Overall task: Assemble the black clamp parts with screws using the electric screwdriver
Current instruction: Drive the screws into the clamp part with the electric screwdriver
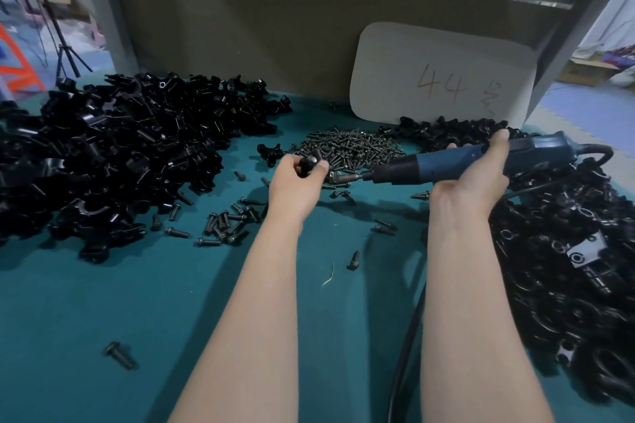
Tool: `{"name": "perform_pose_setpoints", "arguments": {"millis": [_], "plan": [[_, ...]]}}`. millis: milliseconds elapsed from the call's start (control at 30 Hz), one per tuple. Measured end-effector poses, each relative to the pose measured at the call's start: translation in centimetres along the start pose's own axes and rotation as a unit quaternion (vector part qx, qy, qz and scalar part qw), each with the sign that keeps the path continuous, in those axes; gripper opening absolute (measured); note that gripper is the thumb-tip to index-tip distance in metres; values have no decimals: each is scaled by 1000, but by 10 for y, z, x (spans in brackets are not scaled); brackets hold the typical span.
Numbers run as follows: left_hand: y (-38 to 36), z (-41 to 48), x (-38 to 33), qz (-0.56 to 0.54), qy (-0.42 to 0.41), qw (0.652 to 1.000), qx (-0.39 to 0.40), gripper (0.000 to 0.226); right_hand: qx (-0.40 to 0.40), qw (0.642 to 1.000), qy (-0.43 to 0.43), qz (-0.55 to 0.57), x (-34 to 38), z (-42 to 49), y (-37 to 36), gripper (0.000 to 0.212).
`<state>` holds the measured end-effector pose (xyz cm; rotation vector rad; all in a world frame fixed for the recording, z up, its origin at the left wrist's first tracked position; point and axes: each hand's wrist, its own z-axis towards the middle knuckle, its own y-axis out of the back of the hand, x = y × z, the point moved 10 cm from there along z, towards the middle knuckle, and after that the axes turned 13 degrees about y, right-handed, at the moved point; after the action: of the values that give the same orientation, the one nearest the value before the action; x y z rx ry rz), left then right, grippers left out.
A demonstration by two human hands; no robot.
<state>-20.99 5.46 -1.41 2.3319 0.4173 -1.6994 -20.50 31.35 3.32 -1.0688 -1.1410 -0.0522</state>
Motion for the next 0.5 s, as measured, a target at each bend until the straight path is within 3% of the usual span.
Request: {"name": "perform_pose_setpoints", "arguments": {"millis": [100, 167, 300, 500], "plan": [[-9, 3, 7, -267, 52, 958, 90, 16, 4, 996, 17, 90, 7, 3, -5, 40], [-7, 3, 4, -350, 54, 928, 116, 6, 25, 992, 16, 122, 9, 0, -12, 42], [-8, 4, 6, -404, 77, 898, 157, 3, 51, 989, 7, 137, 8, 0, -21, 49], [-12, 1, 5, -398, 74, 902, 152, 13, 56, 988, -37, 141, 2, 0, -24, 55]]}}
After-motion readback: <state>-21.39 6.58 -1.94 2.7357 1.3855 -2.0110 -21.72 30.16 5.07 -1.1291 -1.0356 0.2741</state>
